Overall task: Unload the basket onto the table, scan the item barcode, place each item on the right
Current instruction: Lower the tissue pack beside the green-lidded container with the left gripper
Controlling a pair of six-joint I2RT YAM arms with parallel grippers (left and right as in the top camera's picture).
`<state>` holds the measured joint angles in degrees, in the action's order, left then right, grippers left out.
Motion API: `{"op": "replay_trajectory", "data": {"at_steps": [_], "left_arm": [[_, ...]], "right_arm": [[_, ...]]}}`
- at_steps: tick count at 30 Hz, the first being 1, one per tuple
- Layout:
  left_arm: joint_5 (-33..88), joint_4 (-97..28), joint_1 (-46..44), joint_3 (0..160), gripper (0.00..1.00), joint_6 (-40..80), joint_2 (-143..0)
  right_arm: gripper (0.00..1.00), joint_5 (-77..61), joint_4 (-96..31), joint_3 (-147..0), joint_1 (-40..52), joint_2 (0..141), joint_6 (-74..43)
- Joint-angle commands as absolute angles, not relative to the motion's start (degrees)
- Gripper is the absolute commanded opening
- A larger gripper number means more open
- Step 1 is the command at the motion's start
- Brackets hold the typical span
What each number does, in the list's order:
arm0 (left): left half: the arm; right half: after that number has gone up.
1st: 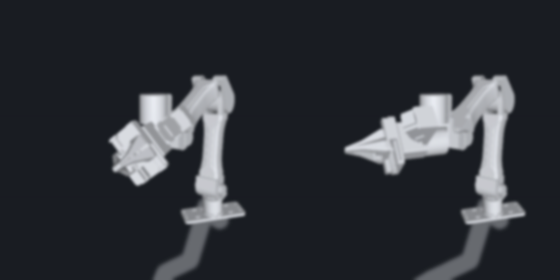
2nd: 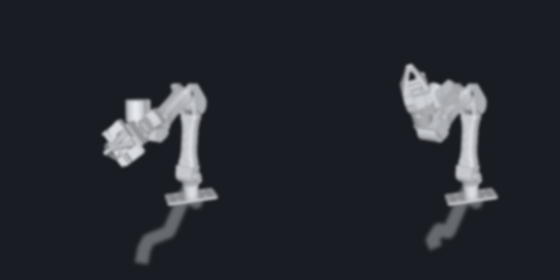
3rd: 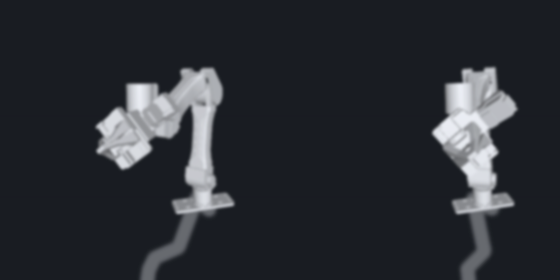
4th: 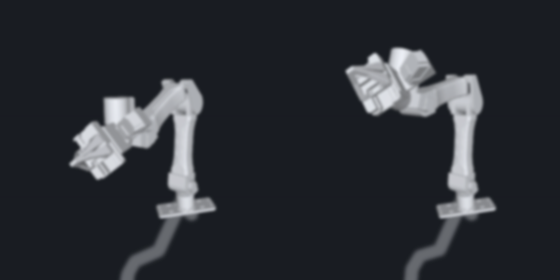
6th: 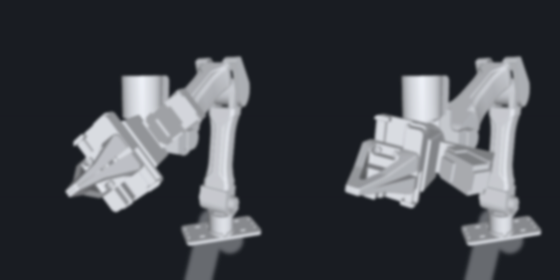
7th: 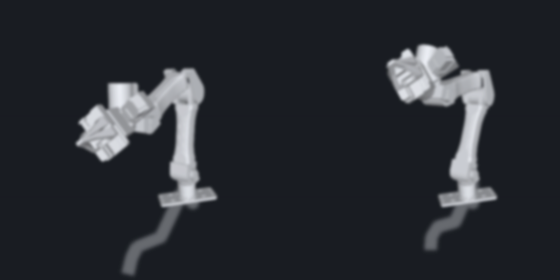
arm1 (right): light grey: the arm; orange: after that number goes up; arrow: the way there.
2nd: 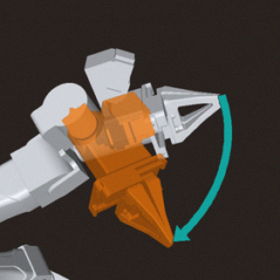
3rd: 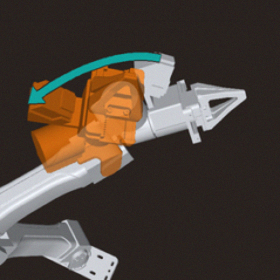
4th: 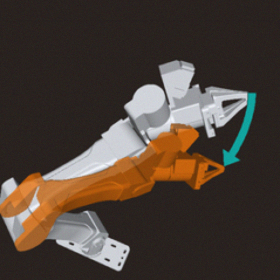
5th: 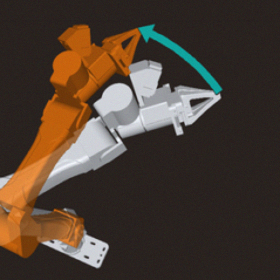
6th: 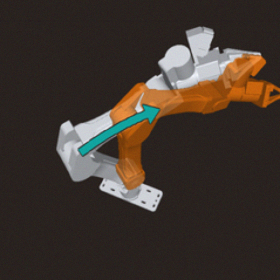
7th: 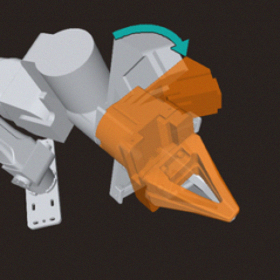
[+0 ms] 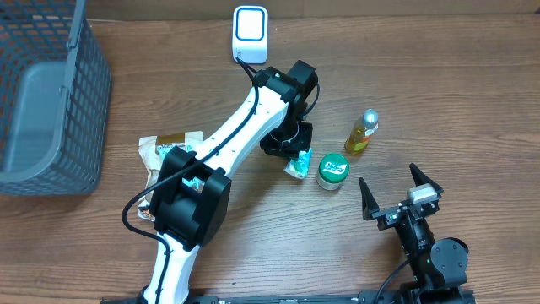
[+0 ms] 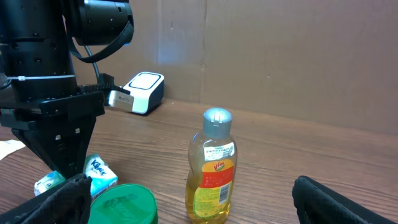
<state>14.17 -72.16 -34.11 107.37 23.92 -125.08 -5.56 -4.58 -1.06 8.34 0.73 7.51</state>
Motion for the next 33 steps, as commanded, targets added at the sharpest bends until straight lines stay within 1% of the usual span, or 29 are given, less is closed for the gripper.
{"op": "replay_trajectory", "data": {"at_steps": [1, 15, 20, 28, 33], "left_arm": [[14.46, -72.07, -34.2, 107.09, 0.07, 24.43, -125.36], [14.52, -71.96, -34.22, 107.09, 0.09, 24.43, -125.36], [14.52, -71.33, -34.2, 107.09, 0.08, 24.49, -125.36], [14.39, -63.09, -34.15, 107.09, 0.07, 26.87, -125.36], [14.41, -60.73, -34.22, 107.07, 0.07, 30.41, -125.36]], "right_arm": [[1.0, -5.19, -4.38, -0.45, 8.16, 0.16, 7.38], [1.0, -5.19, -4.38, -0.45, 8.16, 0.16, 7.38], [1.0, -5.19, -4.38, -0.45, 8.16, 0.16, 7.38], [1.0, -5.19, -4.38, -0.45, 8.16, 0.16, 7.38], [1.0, -5.19, -4.38, -0.45, 8.16, 0.16, 7.38]]}}
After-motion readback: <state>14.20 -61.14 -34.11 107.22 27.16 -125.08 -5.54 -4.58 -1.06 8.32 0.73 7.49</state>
